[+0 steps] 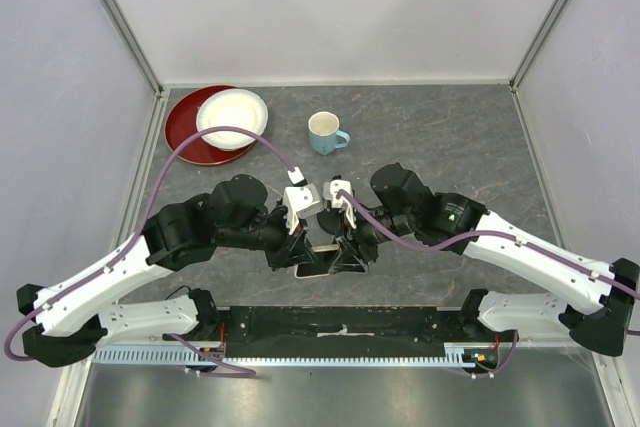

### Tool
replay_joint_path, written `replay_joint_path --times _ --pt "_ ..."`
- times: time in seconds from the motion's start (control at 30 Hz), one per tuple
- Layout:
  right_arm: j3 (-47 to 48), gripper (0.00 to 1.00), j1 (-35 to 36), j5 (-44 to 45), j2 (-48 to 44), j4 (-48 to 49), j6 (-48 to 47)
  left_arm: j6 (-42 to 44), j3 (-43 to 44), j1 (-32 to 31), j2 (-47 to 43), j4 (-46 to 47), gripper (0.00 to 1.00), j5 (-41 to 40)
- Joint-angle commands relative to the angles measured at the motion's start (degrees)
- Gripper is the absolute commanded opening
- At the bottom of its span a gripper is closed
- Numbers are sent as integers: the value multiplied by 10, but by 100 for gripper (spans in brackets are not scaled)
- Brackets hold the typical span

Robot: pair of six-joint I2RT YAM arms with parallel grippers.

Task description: Place the phone on the phone stand

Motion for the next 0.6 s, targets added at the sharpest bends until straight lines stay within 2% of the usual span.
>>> replay_joint_path --times 0.0,0.07,0.1,0.17,0.27,0.3,0.5,0.57 --pt "33 47 8 -118 11 -7 -37 72 55 1 2 -12 2 20" --pt "29 37 10 -131 11 3 -28 75 63 1 14 -11 2 25" --pt "25 28 10 -137 10 13 -25 87 69 1 19 -11 2 23" --pt "18 25 12 -151 4 28 -8 94 75 1 26 -5 2 23" --pt "-12 13 15 -149 -8 77 24 93 84 1 33 13 2 17" --pt "-17 0 18 -143 -12 101 40 89 86 1 35 17 2 12" --pt "-104 0 20 22 -65 282 169 39 90 15 27 79 5 -83" --pt "-136 0 20 62 -91 346 202 17 90 25 23 104 17 -96"
